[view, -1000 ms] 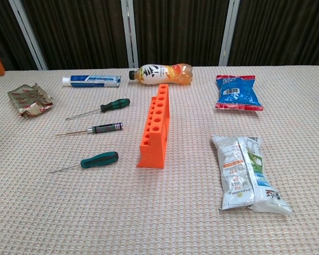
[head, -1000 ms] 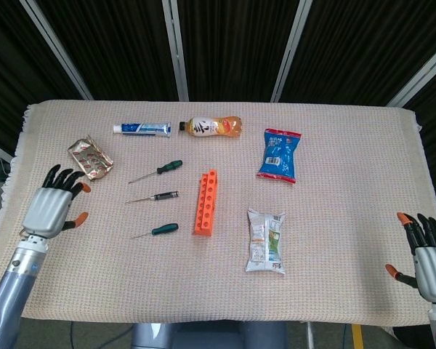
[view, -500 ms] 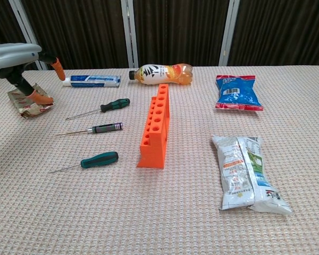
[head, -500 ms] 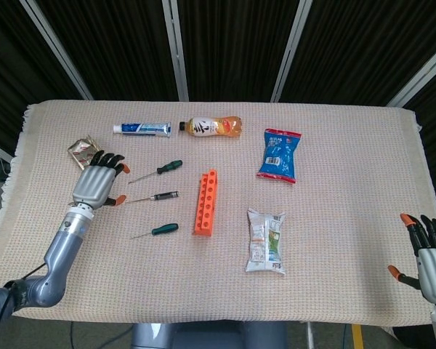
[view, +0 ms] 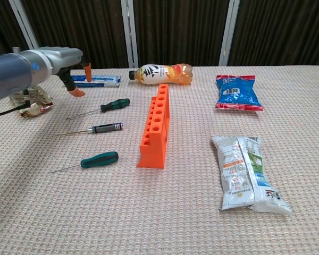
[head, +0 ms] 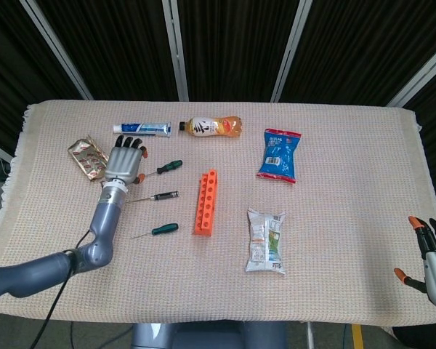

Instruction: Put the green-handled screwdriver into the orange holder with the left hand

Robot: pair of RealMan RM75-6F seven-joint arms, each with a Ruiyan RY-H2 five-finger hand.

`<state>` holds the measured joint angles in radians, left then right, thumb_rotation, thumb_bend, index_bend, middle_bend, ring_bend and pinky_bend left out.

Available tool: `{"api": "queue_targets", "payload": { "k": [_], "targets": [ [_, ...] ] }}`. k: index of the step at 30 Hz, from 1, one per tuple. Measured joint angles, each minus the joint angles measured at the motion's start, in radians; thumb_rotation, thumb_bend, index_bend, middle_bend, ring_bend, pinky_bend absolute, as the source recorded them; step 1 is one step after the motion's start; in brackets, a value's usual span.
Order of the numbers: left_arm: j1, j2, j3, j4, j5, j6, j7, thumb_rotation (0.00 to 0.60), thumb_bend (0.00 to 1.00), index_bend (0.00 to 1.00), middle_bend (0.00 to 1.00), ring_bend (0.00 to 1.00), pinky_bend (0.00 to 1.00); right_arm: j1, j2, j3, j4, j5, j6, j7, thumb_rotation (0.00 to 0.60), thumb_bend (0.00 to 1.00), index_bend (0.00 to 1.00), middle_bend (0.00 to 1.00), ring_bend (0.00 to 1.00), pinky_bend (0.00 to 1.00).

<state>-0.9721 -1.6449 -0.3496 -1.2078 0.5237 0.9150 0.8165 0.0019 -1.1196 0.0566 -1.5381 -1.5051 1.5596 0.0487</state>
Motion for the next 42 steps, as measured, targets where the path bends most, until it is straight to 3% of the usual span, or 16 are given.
{"api": "queue_targets", "payload": {
  "k": [10,14,19,28,42],
  "targets": [
    [-0.137,-0.167,-0.018,0.249,-0.130,-0.029,0.107,0.600,0.35,0.38,0.12,0.07,0.00,-0.011,0.013,0.007,-0.008,0.024,0.004,-0.005,0.600,0.00,0.06,0.10,0.00,0.04],
    [-0.174,-0.228,-0.026,0.340,-0.150,-0.059,0.117,0.600,0.40,0.39,0.12,0.07,0.00,-0.020,0.016,0.010,-0.007,0.036,0.009,-0.001,0.600,0.00,0.06,0.10,0.00,0.04],
    [-0.215,-0.304,-0.039,0.449,-0.155,-0.102,0.111,0.600,0.41,0.37,0.11,0.07,0.00,-0.029,0.022,0.015,-0.006,0.044,0.017,0.004,0.600,0.00,0.06,0.10,0.00,0.04],
    [-0.252,-0.380,-0.073,0.591,-0.146,-0.159,0.079,0.600,0.38,0.25,0.05,0.04,0.00,-0.041,0.030,0.018,-0.011,0.060,0.019,0.011,0.600,0.00,0.07,0.10,0.00,0.04],
    [-0.276,-0.442,-0.120,0.702,-0.136,-0.227,0.079,0.600,0.38,0.27,0.03,0.03,0.00,-0.057,0.036,0.021,-0.011,0.066,0.027,0.029,0.600,0.00,0.07,0.10,0.00,0.06]
  ]
}}
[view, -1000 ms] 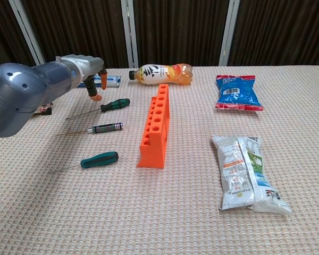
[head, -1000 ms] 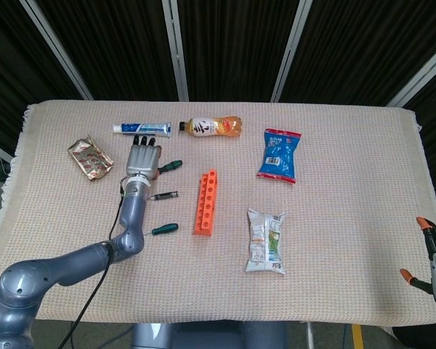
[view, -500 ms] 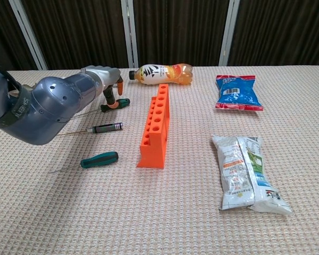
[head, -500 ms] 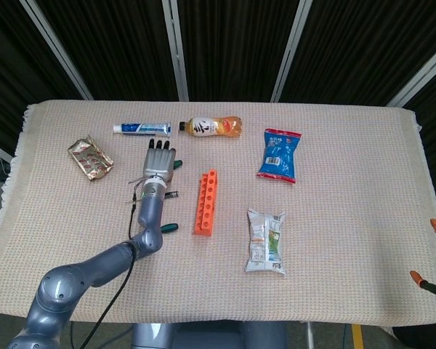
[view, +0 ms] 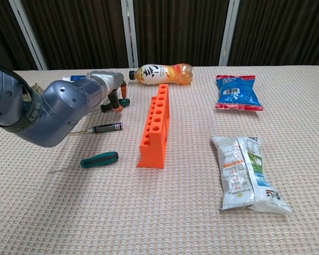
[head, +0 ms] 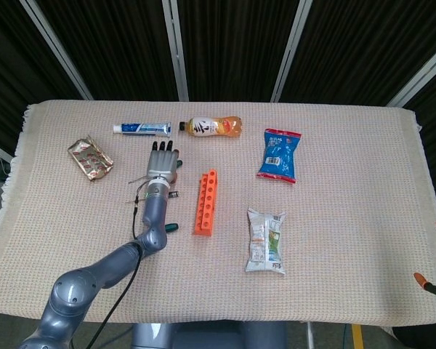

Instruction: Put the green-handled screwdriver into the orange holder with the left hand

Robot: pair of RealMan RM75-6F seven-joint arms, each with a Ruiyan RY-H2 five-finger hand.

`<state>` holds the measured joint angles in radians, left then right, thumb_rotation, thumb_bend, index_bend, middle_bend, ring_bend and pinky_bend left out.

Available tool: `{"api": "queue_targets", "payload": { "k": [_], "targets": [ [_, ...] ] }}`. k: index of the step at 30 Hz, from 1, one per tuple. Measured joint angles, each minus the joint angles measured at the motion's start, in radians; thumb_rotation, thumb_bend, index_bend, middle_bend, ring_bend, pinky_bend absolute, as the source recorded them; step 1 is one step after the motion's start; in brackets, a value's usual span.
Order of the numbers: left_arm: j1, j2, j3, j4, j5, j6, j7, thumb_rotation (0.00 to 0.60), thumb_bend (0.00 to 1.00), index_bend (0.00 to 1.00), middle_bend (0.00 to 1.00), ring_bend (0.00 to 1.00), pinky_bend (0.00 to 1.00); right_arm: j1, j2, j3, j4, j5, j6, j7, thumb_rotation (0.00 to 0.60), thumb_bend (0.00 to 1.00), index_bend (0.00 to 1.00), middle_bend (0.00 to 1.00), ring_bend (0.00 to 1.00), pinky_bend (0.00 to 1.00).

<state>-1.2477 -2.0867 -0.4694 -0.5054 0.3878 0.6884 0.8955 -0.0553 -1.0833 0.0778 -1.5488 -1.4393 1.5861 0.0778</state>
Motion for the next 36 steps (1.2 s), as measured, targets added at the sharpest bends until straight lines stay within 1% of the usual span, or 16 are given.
{"api": "queue_targets", "payload": {
  "k": [5,12,15,17,20,22,25,31,36],
  "targets": [
    [-0.003,-0.013,-0.011,0.019,-0.004,-0.011,0.020,0.600,0.38,0.28,0.02,0.03,0.00,-0.005,0.002,0.000,-0.001,-0.002,0.004,0.006,0.600,0.00,0.07,0.10,0.00,0.06],
    [-0.001,-0.017,-0.021,0.020,0.004,-0.012,0.024,0.600,0.38,0.40,0.03,0.04,0.00,-0.007,0.002,0.000,0.000,-0.004,0.005,0.008,0.600,0.00,0.07,0.10,0.00,0.06],
    [0.004,-0.012,-0.022,0.010,0.016,-0.005,0.015,0.600,0.38,0.42,0.03,0.04,0.00,-0.008,0.002,0.001,0.001,-0.005,0.006,0.010,0.600,0.00,0.07,0.10,0.00,0.06],
    [0.009,-0.008,-0.022,0.000,0.025,-0.001,0.009,0.600,0.38,0.42,0.03,0.04,0.00,-0.009,0.002,0.001,0.002,-0.006,0.006,0.011,0.600,0.00,0.07,0.10,0.00,0.06],
    [0.020,0.005,-0.016,-0.019,0.041,0.010,0.007,0.600,0.37,0.38,0.03,0.04,0.00,-0.008,0.001,0.003,0.003,-0.006,0.006,0.015,0.600,0.00,0.07,0.10,0.00,0.06],
    [0.031,0.018,-0.010,-0.039,0.047,0.018,0.015,0.600,0.34,0.32,0.03,0.04,0.00,-0.007,0.002,0.003,0.005,-0.010,0.006,0.019,0.600,0.00,0.07,0.10,0.00,0.06],
    [0.046,0.036,-0.001,-0.070,0.047,0.030,0.035,0.600,0.29,0.27,0.02,0.03,0.00,-0.009,0.001,0.004,0.009,-0.010,0.006,0.026,0.600,0.00,0.07,0.10,0.00,0.06],
    [0.077,0.065,0.023,-0.128,0.067,0.064,0.047,0.600,0.28,0.31,0.02,0.03,0.00,-0.010,0.000,0.004,0.016,-0.009,0.003,0.035,0.600,0.00,0.07,0.10,0.00,0.06],
    [0.072,0.054,0.021,-0.115,0.063,0.060,0.049,0.599,0.28,0.36,0.03,0.04,0.00,-0.014,-0.002,0.006,0.021,-0.006,0.005,0.040,0.600,0.00,0.07,0.10,0.00,0.06]
  ]
}}
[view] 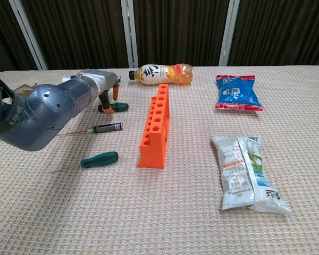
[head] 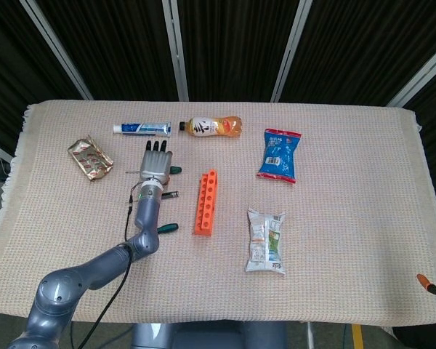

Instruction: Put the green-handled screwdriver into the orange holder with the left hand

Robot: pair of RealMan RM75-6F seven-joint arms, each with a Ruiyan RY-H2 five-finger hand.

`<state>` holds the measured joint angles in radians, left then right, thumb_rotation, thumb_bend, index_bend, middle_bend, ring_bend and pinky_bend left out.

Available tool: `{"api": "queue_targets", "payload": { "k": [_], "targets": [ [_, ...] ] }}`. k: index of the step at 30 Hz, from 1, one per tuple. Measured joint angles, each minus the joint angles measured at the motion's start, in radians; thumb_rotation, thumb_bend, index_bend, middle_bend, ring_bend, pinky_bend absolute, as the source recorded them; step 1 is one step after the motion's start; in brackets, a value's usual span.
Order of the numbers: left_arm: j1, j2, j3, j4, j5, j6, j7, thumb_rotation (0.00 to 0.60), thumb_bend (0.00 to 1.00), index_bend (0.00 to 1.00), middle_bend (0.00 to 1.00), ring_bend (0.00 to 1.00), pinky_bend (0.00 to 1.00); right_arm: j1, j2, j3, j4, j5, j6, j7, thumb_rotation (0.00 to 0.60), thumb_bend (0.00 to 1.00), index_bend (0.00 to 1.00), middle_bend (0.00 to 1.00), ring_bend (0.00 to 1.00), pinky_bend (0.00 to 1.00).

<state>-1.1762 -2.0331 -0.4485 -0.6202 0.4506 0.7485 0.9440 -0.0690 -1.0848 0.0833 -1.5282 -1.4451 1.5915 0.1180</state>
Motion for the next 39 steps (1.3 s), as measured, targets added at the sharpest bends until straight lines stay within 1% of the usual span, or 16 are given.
{"api": "queue_targets", "payload": {
  "k": [9,12,17,24,26,31,36,39],
  "targets": [
    [-0.031,-0.045,-0.010,0.063,0.001,-0.022,-0.006,0.600,0.31,0.39,0.04,0.05,0.00,-0.008,0.003,0.004,-0.003,0.011,0.004,0.000,0.600,0.00,0.08,0.10,0.00,0.07],
    [-0.041,-0.060,-0.014,0.093,0.012,-0.031,-0.017,0.600,0.33,0.38,0.04,0.06,0.00,-0.009,0.003,0.005,-0.004,0.015,0.003,-0.002,0.600,0.00,0.08,0.10,0.00,0.07],
    [-0.058,-0.085,-0.027,0.140,0.024,-0.054,-0.036,0.600,0.40,0.41,0.05,0.06,0.00,-0.011,0.002,0.008,-0.005,0.020,0.002,-0.003,0.600,0.00,0.08,0.10,0.00,0.07],
    [-0.059,-0.096,-0.036,0.160,0.036,-0.064,-0.038,0.600,0.47,0.45,0.06,0.06,0.00,-0.011,0.003,0.011,-0.004,0.021,0.001,0.000,0.600,0.00,0.08,0.10,0.00,0.07],
    [-0.053,-0.092,-0.039,0.158,0.038,-0.062,-0.040,0.600,0.49,0.46,0.07,0.06,0.00,-0.011,0.002,0.012,-0.002,0.021,0.001,0.003,0.600,0.00,0.08,0.10,0.00,0.07],
    [-0.035,-0.073,-0.040,0.132,0.056,-0.051,-0.060,0.600,0.58,0.52,0.11,0.08,0.00,-0.010,-0.001,0.012,0.004,0.018,0.000,0.010,0.600,0.00,0.08,0.10,0.00,0.07],
    [-0.010,-0.036,-0.041,0.069,0.086,-0.026,-0.107,0.600,0.59,0.55,0.12,0.08,0.00,-0.008,-0.003,0.013,0.009,0.009,0.003,0.017,0.600,0.00,0.08,0.10,0.00,0.07],
    [0.008,-0.001,-0.044,0.008,0.108,0.000,-0.145,0.600,0.59,0.56,0.12,0.08,0.00,-0.008,-0.003,0.012,0.012,0.006,0.003,0.021,0.600,0.00,0.08,0.10,0.00,0.07]
  ]
}}
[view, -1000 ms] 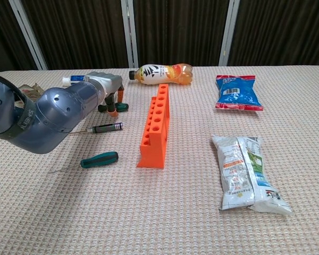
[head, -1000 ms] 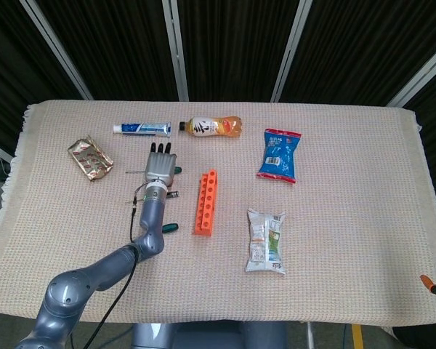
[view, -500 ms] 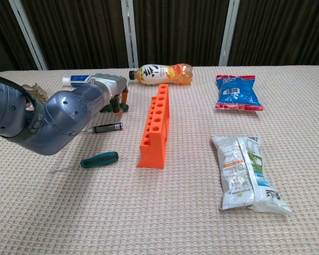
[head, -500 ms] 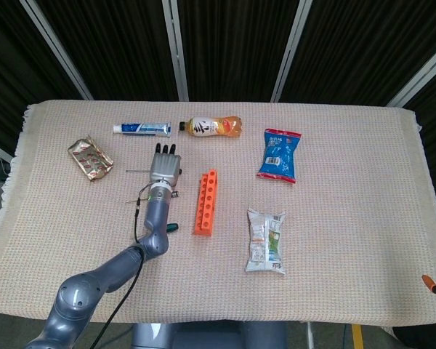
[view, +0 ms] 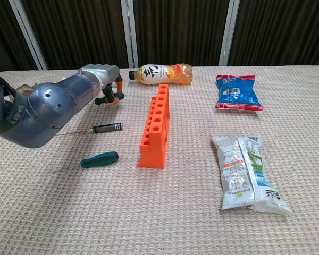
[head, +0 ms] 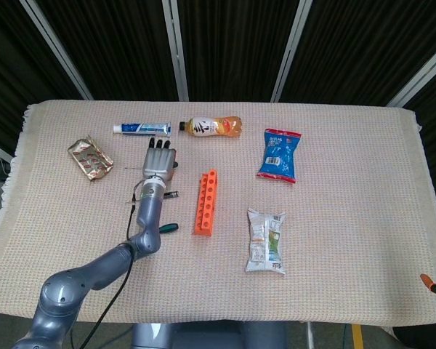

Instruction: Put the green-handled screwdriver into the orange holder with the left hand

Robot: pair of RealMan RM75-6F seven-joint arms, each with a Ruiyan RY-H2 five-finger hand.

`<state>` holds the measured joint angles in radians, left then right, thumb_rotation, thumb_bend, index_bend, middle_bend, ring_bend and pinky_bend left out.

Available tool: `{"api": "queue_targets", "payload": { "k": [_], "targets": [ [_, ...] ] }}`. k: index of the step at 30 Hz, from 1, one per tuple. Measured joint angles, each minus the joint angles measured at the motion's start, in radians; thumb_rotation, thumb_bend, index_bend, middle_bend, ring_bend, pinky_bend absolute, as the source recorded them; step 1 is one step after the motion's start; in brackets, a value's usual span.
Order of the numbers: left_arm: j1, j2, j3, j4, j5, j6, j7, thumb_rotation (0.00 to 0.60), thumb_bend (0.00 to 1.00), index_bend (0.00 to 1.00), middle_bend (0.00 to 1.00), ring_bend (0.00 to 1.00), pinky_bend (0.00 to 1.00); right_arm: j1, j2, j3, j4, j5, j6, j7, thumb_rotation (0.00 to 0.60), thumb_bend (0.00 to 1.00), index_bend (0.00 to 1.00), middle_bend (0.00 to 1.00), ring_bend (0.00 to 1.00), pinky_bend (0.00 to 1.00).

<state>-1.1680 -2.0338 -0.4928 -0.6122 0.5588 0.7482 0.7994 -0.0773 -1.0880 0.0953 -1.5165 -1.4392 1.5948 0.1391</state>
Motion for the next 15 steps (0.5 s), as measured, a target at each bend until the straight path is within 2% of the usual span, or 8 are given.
{"api": "queue_targets", "payload": {
  "k": [6,15],
  "targets": [
    [0.058,0.120,-0.013,-0.216,0.052,0.073,-0.079,0.600,0.59,0.56,0.13,0.08,0.00,-0.002,-0.003,-0.002,0.009,-0.011,0.008,0.013,0.600,0.00,0.08,0.10,0.00,0.07],
    [0.200,0.379,-0.065,-0.732,0.130,0.180,-0.271,0.600,0.59,0.56,0.15,0.08,0.02,0.006,-0.012,-0.006,0.022,-0.037,0.011,0.029,0.600,0.00,0.08,0.10,0.00,0.07]
  ]
}}
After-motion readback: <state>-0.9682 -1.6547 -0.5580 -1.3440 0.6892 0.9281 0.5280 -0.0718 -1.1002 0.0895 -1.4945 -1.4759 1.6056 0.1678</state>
